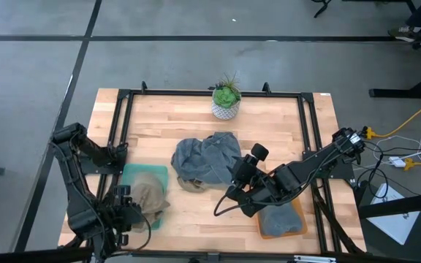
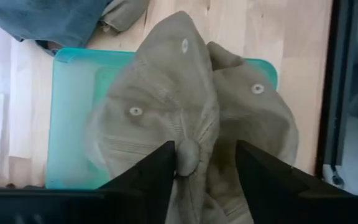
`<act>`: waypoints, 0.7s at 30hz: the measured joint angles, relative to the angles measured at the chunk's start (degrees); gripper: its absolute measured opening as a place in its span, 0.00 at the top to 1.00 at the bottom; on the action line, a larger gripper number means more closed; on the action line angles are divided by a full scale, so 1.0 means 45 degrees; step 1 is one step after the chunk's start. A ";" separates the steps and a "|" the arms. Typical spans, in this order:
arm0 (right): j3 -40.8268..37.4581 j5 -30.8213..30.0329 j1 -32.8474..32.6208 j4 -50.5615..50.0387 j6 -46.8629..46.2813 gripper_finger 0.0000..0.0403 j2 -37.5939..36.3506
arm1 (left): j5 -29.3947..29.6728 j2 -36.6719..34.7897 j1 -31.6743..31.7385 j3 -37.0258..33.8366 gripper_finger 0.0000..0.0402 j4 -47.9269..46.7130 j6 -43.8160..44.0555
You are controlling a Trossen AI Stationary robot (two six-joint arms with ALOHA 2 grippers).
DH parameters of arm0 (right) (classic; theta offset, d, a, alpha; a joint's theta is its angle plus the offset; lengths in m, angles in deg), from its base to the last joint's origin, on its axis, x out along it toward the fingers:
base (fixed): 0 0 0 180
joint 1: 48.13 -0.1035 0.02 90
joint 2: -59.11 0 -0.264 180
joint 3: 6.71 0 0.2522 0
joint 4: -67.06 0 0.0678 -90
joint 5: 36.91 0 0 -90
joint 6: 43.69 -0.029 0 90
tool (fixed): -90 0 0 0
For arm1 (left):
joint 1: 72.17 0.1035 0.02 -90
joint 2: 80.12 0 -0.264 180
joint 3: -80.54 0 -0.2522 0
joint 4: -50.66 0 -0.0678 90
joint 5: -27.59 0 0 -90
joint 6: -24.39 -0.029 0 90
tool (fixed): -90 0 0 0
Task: Pick & Place hat
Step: Put the brown cap into the blue bin
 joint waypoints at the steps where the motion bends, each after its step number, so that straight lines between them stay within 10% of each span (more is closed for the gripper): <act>1: 0.0000 0.0000 0.0000 -0.0001 0.0004 0.60 0.0000 | -0.0014 -0.0019 0.0000 0.0000 0.56 0.0079 -0.0003; 8: 0.0000 -0.0007 0.0000 -0.0001 0.0053 0.60 0.0000 | 0.1017 -0.0594 0.0150 0.0731 0.50 -0.0097 -0.0693; 15: 0.0000 -0.0079 0.0000 -0.0393 0.0096 0.60 0.0000 | 0.5192 -0.1211 0.0495 0.1477 0.52 -0.0361 -0.3844; 21: 0.0000 -0.0146 0.0000 -0.1107 -0.0208 0.60 0.0005 | 0.4908 -0.1257 0.2621 0.1477 0.57 -0.0322 -0.5909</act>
